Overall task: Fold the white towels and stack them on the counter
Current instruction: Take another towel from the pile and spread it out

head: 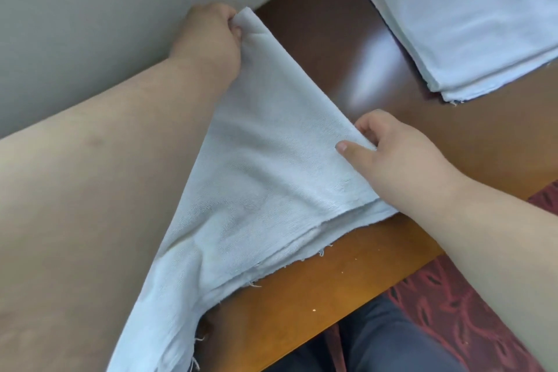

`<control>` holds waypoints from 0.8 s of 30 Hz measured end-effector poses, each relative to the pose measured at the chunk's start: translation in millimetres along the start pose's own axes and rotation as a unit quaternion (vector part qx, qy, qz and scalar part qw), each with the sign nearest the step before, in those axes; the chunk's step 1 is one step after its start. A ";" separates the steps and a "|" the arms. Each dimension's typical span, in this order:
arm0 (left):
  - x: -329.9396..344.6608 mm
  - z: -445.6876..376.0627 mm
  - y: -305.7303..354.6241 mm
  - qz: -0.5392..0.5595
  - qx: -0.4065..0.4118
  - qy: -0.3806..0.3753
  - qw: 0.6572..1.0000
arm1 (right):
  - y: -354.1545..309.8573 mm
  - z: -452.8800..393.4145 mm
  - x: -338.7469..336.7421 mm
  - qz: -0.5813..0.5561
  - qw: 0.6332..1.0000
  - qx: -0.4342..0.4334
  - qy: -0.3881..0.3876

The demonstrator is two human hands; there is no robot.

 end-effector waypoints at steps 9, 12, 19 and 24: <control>32.9 -5.1 28.1 -0.035 0.087 -0.151 0.984 | 11.2 21.3 1.4 0.133 0.986 0.043 -0.086; 21.5 -5.4 35.0 -0.035 0.117 -0.130 0.984 | 21.7 39.5 -0.2 0.038 0.987 0.099 -0.120; 14.8 -4.1 50.6 -0.051 0.159 -0.102 0.981 | 64.5 56.1 7.8 -0.096 0.958 0.215 -0.164; 24.9 -2.7 44.4 -0.025 0.118 -0.072 0.990 | 57.2 40.8 12.7 0.141 0.971 0.141 -0.129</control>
Point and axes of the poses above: each hand's wrist, its own z-axis away from the middle knuckle, its own x-axis out of the palm, y = z × x, the point moved 8 cm from there along -z, towards the middle knuckle, and after that the axes turned 7 degrees about x, right-handed, at the moved point
